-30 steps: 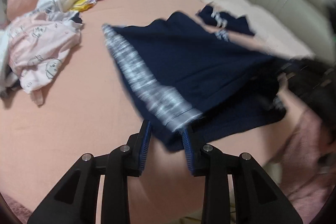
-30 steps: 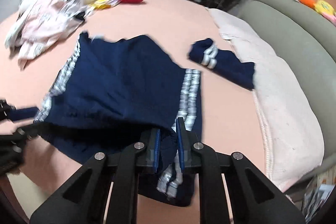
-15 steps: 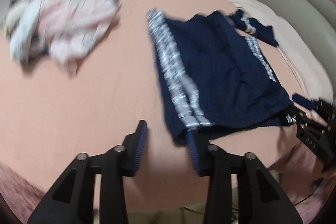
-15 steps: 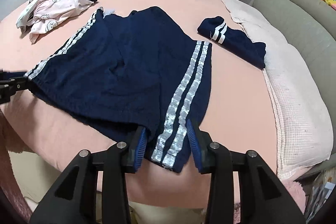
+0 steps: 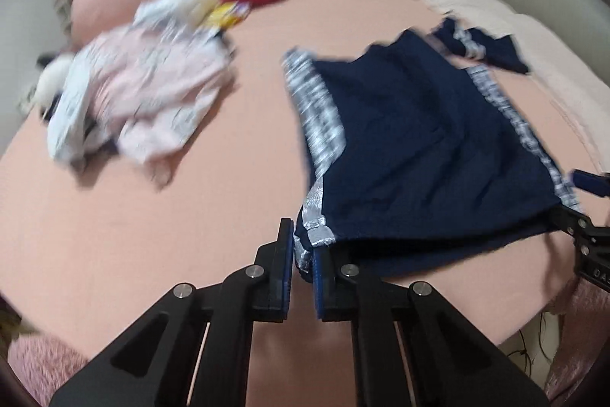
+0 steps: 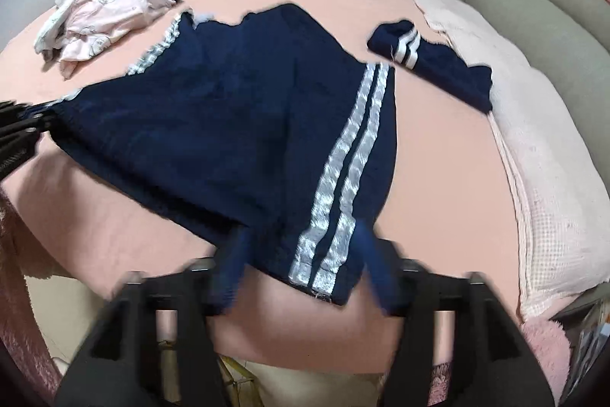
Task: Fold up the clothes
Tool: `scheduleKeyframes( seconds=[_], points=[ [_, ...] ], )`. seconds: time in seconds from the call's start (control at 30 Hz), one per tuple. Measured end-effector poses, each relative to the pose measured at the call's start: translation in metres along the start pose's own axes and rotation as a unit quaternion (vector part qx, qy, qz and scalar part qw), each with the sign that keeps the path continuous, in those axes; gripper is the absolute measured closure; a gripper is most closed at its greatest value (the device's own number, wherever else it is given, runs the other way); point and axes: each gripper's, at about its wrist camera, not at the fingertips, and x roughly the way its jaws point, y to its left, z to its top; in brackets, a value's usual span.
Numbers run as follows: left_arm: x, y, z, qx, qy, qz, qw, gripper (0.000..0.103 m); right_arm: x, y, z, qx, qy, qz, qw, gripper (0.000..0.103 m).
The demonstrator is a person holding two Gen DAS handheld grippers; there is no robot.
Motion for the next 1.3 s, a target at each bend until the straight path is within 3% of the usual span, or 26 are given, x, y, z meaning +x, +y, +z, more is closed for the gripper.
scheduleKeyframes(
  seconds=[0.03,0.1,0.13,0.17,0.2,0.23,0.33,0.43,0.47,0.53,0.7,0.73,0.83,0.87,1.0,1.03,1.1,1.17,1.23,1.3],
  points=[
    [0.006,0.002,-0.003,-0.003,0.022,-0.017,0.9996,0.093,0.008,0.000,-0.001,-0.003,0.017,-0.014,1.000,0.033],
    [0.006,0.002,-0.006,-0.007,0.039,-0.036,0.9985,0.092,0.013,-0.006,-0.003,0.011,0.026,0.004,1.000,0.033],
    [0.003,0.004,-0.006,-0.012,0.040,-0.051,0.9978,0.085,0.011,-0.012,-0.002,0.026,0.025,0.018,0.999,0.033],
    [-0.002,0.008,-0.006,-0.021,0.039,-0.074,0.9963,0.077,0.006,-0.018,-0.001,0.038,0.024,0.038,0.998,0.033],
    [-0.007,0.013,-0.005,-0.033,0.036,-0.099,0.9939,0.056,-0.001,-0.025,-0.001,0.050,0.015,0.060,0.997,0.033],
    [-0.014,0.020,-0.005,-0.052,0.029,-0.135,0.9891,0.046,-0.009,-0.031,-0.002,0.061,0.005,0.081,0.995,0.033],
    [-0.027,0.034,-0.005,-0.096,0.011,-0.208,0.9733,0.046,-0.030,-0.047,-0.004,0.078,-0.022,0.137,0.987,0.032],
    [-0.022,0.046,-0.005,-0.147,0.007,-0.235,0.9607,0.047,-0.045,-0.062,-0.012,0.099,-0.048,0.192,0.975,0.032],
    [-0.015,0.047,-0.005,-0.161,0.014,-0.230,0.9598,0.050,-0.045,-0.066,-0.013,0.114,-0.051,0.186,0.975,0.032],
    [0.002,0.046,-0.003,-0.170,0.035,-0.208,0.9626,0.066,-0.030,-0.075,-0.014,0.156,-0.027,0.154,0.975,0.032],
    [0.011,0.051,-0.003,-0.187,0.045,-0.196,0.9615,0.066,0.014,-0.069,-0.019,0.149,0.053,0.110,0.981,0.041],
    [0.007,0.057,-0.004,-0.198,0.039,-0.202,0.9583,0.066,0.016,-0.070,-0.021,0.148,0.059,0.100,0.982,0.041],
    [0.005,0.079,-0.008,-0.244,0.026,-0.247,0.9375,0.064,0.005,-0.088,-0.026,0.176,0.050,0.105,0.978,0.041],
    [0.006,0.079,-0.007,-0.246,0.027,-0.252,0.9356,0.064,0.001,-0.095,-0.026,0.194,0.036,0.119,0.973,0.041],
    [0.020,0.056,0.002,-0.199,0.053,-0.263,0.9424,0.064,0.002,-0.108,-0.023,0.247,0.006,0.163,0.955,0.039],
    [0.023,0.047,0.003,-0.177,0.061,-0.252,0.9494,0.064,0.005,-0.108,-0.021,0.251,0.005,0.168,0.953,0.039],
    [0.021,0.033,0.002,-0.132,0.065,-0.206,0.9674,0.068,0.019,-0.091,-0.018,0.221,0.044,0.139,0.964,0.042],
    [0.018,0.020,0.001,-0.088,0.068,-0.156,0.9814,0.070,0.018,-0.081,-0.022,0.181,0.055,0.098,0.977,0.044],
    [0.013,0.020,-0.002,-0.087,0.068,-0.147,0.9829,0.068,0.013,-0.079,-0.026,0.170,0.058,0.080,0.980,0.040],
    [0.014,0.025,-0.006,-0.107,0.075,-0.170,0.9767,0.063,0.006,-0.085,-0.030,0.183,0.055,0.081,0.978,0.038]
  ],
)
